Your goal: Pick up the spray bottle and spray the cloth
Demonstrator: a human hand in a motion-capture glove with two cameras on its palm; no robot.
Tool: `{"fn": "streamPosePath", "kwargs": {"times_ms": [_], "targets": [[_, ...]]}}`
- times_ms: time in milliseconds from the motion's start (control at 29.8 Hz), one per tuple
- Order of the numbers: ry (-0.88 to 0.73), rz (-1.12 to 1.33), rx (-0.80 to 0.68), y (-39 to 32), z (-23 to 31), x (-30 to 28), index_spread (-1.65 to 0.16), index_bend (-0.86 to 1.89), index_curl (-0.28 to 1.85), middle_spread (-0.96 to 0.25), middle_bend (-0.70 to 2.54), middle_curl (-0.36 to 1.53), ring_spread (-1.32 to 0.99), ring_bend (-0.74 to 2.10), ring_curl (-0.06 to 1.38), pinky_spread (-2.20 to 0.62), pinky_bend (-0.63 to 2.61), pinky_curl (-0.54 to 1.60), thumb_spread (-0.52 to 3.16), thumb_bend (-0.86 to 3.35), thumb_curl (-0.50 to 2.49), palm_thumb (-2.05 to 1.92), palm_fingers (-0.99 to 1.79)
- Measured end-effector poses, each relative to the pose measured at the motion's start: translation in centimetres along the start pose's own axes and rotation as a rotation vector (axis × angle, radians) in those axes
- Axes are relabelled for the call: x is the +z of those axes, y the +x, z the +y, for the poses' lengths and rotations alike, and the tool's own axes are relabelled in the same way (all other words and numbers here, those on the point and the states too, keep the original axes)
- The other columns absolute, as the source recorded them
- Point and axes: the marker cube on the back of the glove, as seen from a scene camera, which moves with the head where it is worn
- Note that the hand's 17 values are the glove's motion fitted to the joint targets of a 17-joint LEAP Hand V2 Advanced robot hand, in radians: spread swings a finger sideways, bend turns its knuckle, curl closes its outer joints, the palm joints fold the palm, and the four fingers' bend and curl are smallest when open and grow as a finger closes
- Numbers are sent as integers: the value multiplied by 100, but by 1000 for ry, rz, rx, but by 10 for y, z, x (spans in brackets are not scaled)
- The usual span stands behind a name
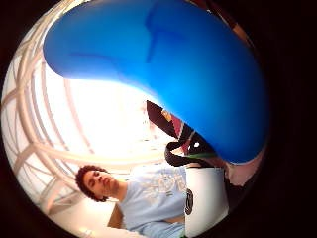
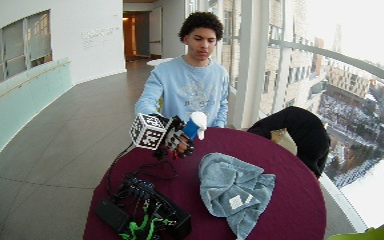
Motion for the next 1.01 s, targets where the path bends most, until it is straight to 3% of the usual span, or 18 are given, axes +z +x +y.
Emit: {"fn": "streamPosePath", "kwargs": {"times_ms": [369, 1006], "targets": [[-168, -13, 106, -3, -14, 10, -20, 10, 26, -5, 33, 46, -2, 49, 39, 20, 28, 37, 92, -2, 53, 88, 108], [-245, 46, 195, -8, -21, 25, -18, 9, 25, -6, 33, 47, -1, 51, 39, 19, 30, 37, 93, -2, 55, 87, 109]]}}
